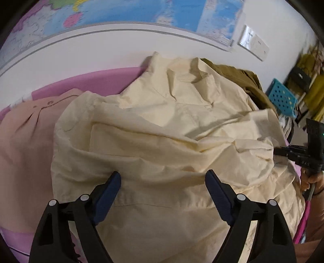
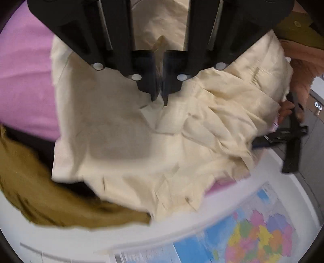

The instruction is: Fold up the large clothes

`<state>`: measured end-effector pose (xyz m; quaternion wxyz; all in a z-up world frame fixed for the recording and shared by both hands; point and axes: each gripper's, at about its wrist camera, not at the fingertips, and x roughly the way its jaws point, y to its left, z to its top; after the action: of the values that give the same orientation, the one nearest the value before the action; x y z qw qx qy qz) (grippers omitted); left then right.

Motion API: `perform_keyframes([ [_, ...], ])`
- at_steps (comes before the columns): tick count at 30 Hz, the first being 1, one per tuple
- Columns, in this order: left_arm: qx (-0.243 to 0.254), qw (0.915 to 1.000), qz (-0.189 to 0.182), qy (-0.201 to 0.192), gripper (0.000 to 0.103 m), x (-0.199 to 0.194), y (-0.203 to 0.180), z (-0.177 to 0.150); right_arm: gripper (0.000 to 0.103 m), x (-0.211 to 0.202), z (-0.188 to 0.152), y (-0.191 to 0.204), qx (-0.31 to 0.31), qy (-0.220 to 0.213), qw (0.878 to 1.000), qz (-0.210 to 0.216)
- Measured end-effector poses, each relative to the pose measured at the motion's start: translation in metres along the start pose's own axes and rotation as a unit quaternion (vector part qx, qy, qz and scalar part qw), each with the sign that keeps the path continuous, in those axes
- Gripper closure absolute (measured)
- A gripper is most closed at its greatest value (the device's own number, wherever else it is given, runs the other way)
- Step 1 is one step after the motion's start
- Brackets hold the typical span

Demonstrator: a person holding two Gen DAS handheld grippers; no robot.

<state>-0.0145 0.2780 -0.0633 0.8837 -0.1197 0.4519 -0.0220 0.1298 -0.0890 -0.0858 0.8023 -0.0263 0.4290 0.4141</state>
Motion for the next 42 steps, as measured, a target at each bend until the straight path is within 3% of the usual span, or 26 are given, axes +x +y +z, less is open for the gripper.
perform_keyframes([
  [4, -0.026, 0.9979, -0.032, -0.051, 0.022, -0.026, 0.005, 0.013, 0.098, -0.048, 0.032, 0.006, -0.023, -0.093, 0.995, -0.013],
  [7, -0.012, 0.9966, -0.029, -0.076, 0.022, -0.032, -0.004, 0.022, 0.098, -0.063, 0.051, 0.001, -0.021, -0.143, 0.989, -0.038],
  [9, 0.000, 0.9978, -0.006, -0.066, 0.022, -0.022, -0.009, 0.025, 0.098, -0.050, 0.055, -0.006, -0.014, -0.129, 0.990, -0.048],
  [11, 0.006, 0.9993, 0.021, -0.031, 0.029, 0.001, -0.010, 0.026, 0.098, -0.024, 0.051, -0.021, 0.005, -0.092, 0.994, -0.060],
  [15, 0.008, 0.9984, 0.055, 0.007, 0.034, 0.039, 0.002, 0.028, 0.098, 0.020, 0.027, -0.053, 0.050, -0.027, 0.996, -0.066],
  [18, 0.025, 0.9965, 0.079, 0.005, 0.034, 0.049, 0.001, 0.030, 0.095, 0.024, 0.018, -0.053, 0.055, -0.020, 0.996, -0.068],
  [21, 0.051, 0.9924, 0.112, 0.004, 0.033, 0.058, -0.006, 0.031, 0.083, 0.008, 0.021, -0.049, 0.063, -0.039, 0.994, -0.080],
  [22, 0.054, 0.9918, 0.116, 0.003, 0.033, 0.056, -0.007, 0.030, 0.077, -0.003, 0.021, -0.044, 0.063, -0.057, 0.993, -0.078],
  [25, 0.046, 0.9924, 0.114, -0.013, 0.031, 0.032, -0.007, 0.026, 0.075, -0.027, 0.019, -0.021, 0.031, -0.094, 0.994, -0.052],
  [28, 0.053, 0.9924, 0.099, -0.051, 0.026, -0.004, -0.016, 0.017, 0.075, -0.026, 0.019, 0.009, -0.024, -0.089, 0.995, -0.025],
  [30, 0.069, 0.9924, 0.080, -0.064, 0.024, -0.022, -0.024, 0.009, 0.074, -0.009, 0.019, 0.031, -0.060, -0.063, 0.996, 0.002],
  [34, 0.132, 0.9895, 0.049, -0.033, 0.024, -0.022, -0.051, -0.016, 0.074, 0.045, 0.014, 0.048, -0.094, 0.001, 0.996, 0.001],
  [36, 0.145, 0.9875, 0.063, -0.003, 0.024, 0.000, -0.056, -0.024, 0.074, 0.071, 0.013, 0.044, -0.095, 0.026, 0.995, -0.021],
  [39, 0.128, 0.9867, 0.093, 0.037, 0.022, 0.035, -0.044, -0.028, 0.075, 0.079, 0.015, 0.033, -0.067, 0.035, 0.997, 0.004],
  [42, 0.117, 0.9875, 0.100, 0.035, 0.022, 0.034, -0.045, -0.025, 0.059, 0.057, 0.014, 0.028, -0.048, 0.023, 0.998, 0.014],
])
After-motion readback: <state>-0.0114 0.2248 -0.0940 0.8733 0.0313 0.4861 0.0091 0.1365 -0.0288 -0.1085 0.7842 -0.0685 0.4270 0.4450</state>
